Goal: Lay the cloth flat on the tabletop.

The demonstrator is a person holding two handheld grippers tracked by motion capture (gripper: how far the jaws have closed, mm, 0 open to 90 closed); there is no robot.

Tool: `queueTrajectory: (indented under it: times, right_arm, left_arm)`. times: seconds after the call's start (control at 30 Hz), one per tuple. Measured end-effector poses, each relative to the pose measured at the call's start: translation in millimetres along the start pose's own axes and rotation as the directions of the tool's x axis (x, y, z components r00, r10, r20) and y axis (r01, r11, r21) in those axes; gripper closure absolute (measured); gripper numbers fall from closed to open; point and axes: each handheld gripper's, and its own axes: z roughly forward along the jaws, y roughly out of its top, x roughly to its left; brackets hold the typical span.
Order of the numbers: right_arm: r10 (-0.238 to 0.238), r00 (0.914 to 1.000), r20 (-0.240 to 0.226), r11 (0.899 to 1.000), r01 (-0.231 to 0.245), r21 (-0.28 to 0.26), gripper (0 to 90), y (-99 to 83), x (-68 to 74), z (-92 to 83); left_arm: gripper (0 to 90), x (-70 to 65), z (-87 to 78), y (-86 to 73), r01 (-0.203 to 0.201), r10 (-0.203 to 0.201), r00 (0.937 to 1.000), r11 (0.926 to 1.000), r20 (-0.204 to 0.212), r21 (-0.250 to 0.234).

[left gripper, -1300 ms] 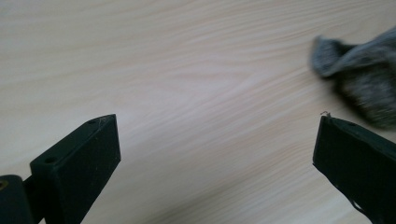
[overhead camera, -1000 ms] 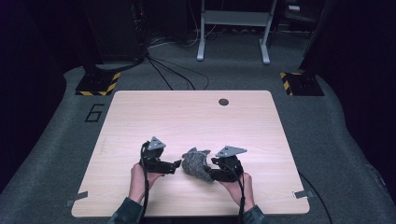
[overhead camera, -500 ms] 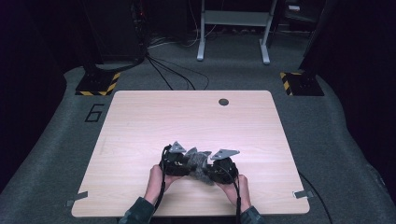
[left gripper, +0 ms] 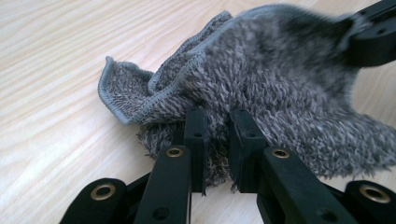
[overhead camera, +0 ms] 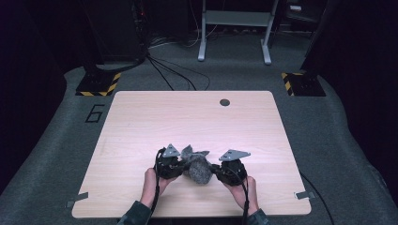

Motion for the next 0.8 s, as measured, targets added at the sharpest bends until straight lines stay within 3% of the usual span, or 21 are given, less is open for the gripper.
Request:
queueTrajectory:
  times: [0.1,0.17,0.27,0.33,0.43,0.53,0.63,0.7,0.8]
  right_arm:
    - [-0.004,0.9986,-0.053,1.000,0.004,-0.007,84.3,-1.7,4.4,-4.7]
    - [-0.034,0.9964,-0.077,0.999,0.034,-0.002,83.3,-1.6,13.1,-4.8]
    - [-0.067,0.9931,-0.097,0.997,0.069,0.020,82.9,-1.6,19.3,0.3]
    - [-0.068,0.9923,-0.104,0.997,0.072,0.037,82.7,-1.7,18.6,6.7]
    - [-0.050,0.9910,-0.124,0.998,0.054,0.027,82.7,-0.8,18.4,8.4]
    - [-0.056,0.9907,-0.125,0.998,0.059,0.022,78.1,1.0,18.6,5.0]
    - [-0.027,0.9927,-0.118,1.000,0.026,-0.003,67.8,1.5,11.8,-1.5]
    - [-0.011,0.9961,-0.087,1.000,0.009,-0.020,64.0,2.5,3.9,-4.1]
    - [0.063,0.9965,-0.055,0.997,-0.065,-0.032,57.9,7.9,-17.9,1.1]
  left_arm:
    - [73.8,4.6,-3.0,-5.7,0.011,-0.011,0.9999,0.9999,0.002,0.002]
    - [60.4,3.7,-4.1,-6.1,0.026,-0.026,0.9996,0.9997,-0.015,0.003]
    - [40.5,-1.4,-9.6,-2.5,-0.010,0.009,0.9994,0.9998,-0.034,-0.019]
    - [35.1,-9.5,-14.3,2.3,-0.049,0.047,0.9984,0.9973,-0.030,-0.056]
    - [37.6,-18.9,-11.3,8.6,-0.124,0.122,0.9910,0.9917,-0.055,-0.035]
    - [56.5,-20.6,-2.3,9.4,-0.161,0.163,0.9852,0.9865,-0.055,0.027]
    - [71.8,-19.3,-1.0,4.6,-0.144,0.145,0.9887,0.9895,-0.040,0.010]
    - [73.3,-15.7,-2.5,1.5,-0.133,0.133,0.9907,0.9911,-0.031,-0.001]
    - [74.4,-11.3,-3.4,-1.5,-0.115,0.115,0.9932,0.9933,-0.022,-0.015]
